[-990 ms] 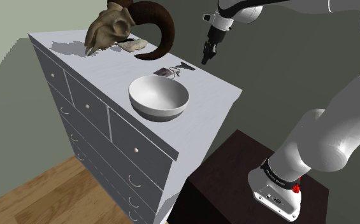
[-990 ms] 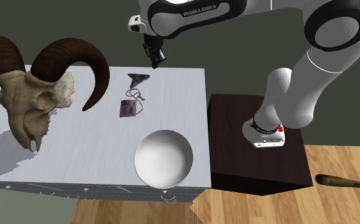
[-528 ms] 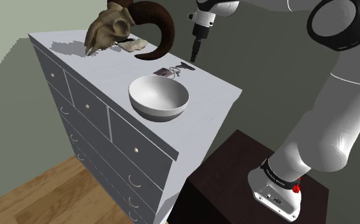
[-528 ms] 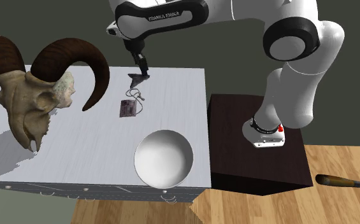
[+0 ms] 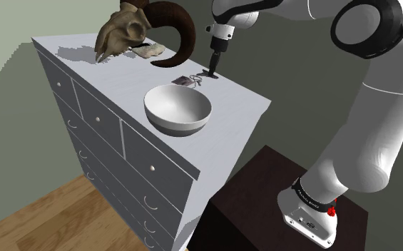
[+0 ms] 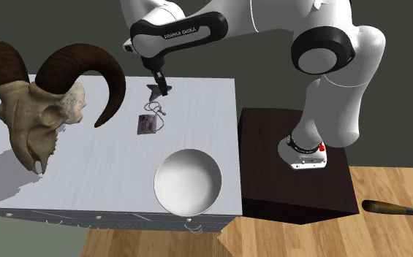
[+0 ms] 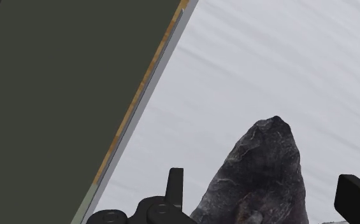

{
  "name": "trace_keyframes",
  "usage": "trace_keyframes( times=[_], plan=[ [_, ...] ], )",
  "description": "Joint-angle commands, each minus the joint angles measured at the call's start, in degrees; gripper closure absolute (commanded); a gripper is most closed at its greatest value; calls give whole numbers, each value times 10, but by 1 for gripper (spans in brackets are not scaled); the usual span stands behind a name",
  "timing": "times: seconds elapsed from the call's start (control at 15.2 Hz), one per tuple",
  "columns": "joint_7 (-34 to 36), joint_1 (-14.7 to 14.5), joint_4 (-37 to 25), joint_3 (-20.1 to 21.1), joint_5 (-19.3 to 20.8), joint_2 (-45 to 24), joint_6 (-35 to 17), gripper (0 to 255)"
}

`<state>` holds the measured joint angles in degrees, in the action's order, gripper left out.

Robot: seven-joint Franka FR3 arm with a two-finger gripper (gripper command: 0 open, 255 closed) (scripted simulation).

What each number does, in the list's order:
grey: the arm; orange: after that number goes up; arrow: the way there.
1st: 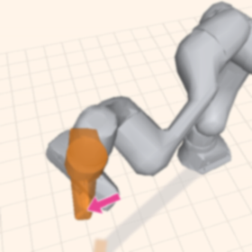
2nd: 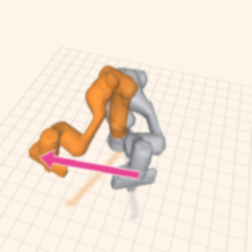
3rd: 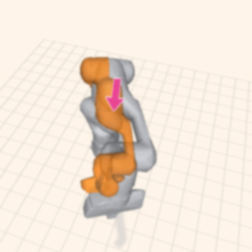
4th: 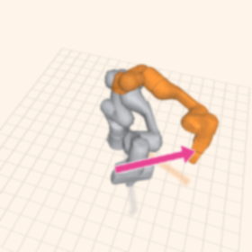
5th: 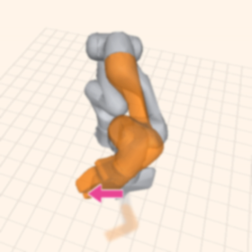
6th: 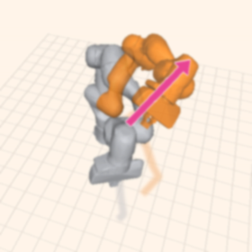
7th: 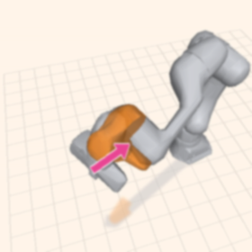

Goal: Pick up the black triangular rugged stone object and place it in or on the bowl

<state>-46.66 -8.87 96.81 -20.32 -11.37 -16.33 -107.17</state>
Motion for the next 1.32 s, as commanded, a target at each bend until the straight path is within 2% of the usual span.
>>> trace_keyframes(
  times=[0.0,0.4,0.46,1.06,1.25],
  plan=[
    [0,0,4,0,-1,-2,-6,0],
    [0,0,4,0,-1,-2,-6,0],
    [0,0,4,0,-1,-2,-6,255],
    [0,0,4,0,-1,-2,-6,255],
    [3,0,-12,-1,2,4,15,255]
  ],
)
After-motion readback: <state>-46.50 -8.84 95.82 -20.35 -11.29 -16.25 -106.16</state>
